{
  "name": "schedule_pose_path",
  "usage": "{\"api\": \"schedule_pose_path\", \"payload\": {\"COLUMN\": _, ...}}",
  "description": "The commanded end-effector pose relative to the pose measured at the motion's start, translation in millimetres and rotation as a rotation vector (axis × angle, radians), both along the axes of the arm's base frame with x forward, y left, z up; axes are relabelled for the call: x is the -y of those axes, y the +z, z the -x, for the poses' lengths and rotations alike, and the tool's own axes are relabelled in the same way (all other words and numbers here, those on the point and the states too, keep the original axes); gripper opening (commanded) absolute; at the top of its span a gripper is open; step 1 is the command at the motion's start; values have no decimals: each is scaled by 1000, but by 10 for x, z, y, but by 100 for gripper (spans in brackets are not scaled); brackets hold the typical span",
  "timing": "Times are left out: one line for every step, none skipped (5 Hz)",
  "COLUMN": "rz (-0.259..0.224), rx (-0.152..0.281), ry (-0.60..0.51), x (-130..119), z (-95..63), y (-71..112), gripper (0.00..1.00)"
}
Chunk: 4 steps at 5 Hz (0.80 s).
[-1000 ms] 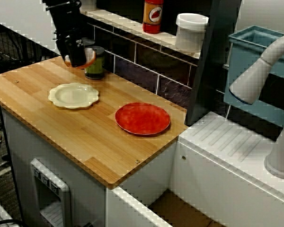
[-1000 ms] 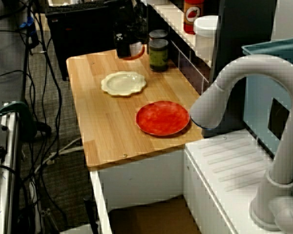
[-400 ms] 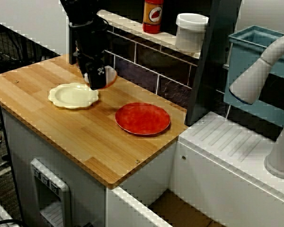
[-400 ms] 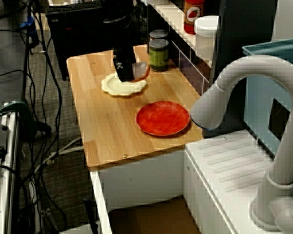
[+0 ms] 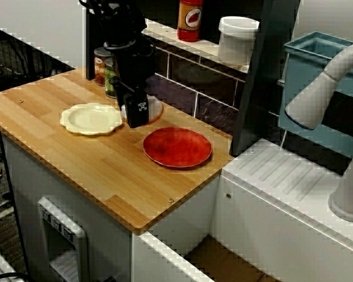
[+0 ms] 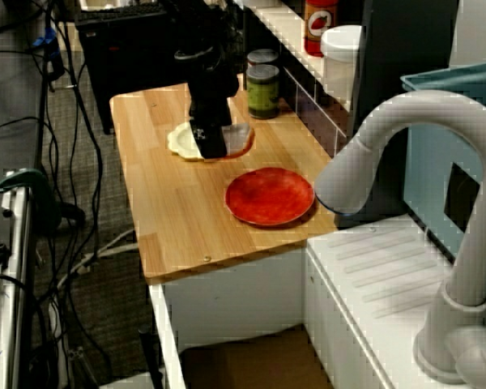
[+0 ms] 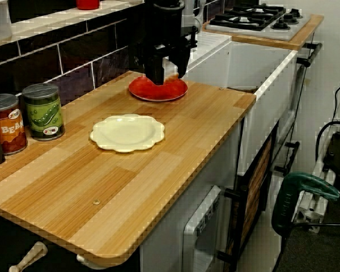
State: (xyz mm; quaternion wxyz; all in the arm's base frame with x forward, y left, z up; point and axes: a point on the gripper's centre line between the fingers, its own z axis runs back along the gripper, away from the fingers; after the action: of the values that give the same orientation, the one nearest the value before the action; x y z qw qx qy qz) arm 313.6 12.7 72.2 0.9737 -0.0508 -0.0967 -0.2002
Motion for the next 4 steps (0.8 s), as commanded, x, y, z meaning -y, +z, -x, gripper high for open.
{"api": "schedule_pose_path", "payload": {"rz": -15, "rx": 93, "ry": -32, "x": 283, "z": -59, "y": 172, "gripper": 0}}
{"api": "schedule_pose_path", "payload": {"rz": -24, "rx": 108, "ry": -34, "x": 364, "z": -106, "y": 193, "gripper": 0}}
{"api": "schedule_pose_path", "payload": {"rz": -65, "rx": 136, "ry": -33, "x": 379, "z": -121, "y": 163, "gripper": 0}}
{"api": "schedule_pose_path", "payload": {"rz": -72, "rx": 126, "ry": -53, "x": 406, "z": -87, "y": 85, "gripper": 0}}
